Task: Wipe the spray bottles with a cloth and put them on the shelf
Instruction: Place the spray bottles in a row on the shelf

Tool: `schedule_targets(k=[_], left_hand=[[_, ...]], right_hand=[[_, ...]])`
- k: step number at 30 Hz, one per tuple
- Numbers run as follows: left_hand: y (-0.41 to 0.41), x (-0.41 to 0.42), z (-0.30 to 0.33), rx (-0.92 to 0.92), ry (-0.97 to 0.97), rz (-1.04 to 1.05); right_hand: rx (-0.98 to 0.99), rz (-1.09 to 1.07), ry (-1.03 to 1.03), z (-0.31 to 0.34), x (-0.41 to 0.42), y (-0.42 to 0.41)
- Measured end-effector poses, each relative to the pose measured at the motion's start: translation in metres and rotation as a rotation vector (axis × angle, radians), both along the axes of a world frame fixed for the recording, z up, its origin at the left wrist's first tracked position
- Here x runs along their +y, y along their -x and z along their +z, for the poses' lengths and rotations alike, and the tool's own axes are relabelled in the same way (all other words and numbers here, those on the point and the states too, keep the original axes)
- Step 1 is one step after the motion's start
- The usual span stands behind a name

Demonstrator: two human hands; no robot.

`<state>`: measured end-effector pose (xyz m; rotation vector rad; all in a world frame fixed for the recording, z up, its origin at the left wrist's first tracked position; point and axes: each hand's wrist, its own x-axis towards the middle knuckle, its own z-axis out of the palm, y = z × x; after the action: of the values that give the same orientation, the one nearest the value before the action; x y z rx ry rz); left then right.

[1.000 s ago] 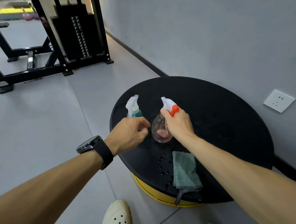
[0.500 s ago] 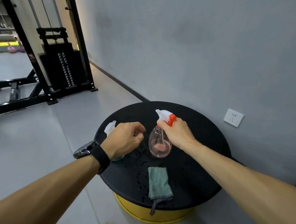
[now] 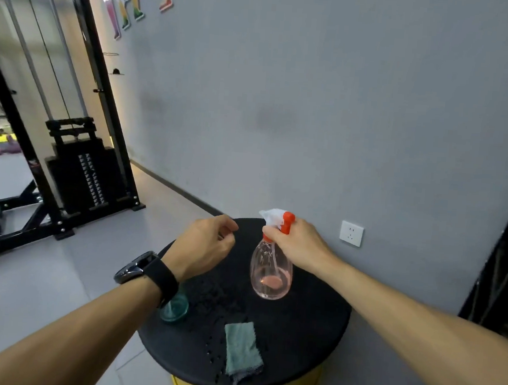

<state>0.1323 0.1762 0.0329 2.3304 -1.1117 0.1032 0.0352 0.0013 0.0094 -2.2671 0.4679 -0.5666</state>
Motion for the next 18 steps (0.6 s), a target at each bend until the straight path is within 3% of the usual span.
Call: schedule_targets(k=[18], left_hand=[[0.082, -0.027, 0.072, -0.14, 0.052, -0.096]], right_hand=[[-0.094, -0.123, 0.091, 0.083, -0.013, 0.11]])
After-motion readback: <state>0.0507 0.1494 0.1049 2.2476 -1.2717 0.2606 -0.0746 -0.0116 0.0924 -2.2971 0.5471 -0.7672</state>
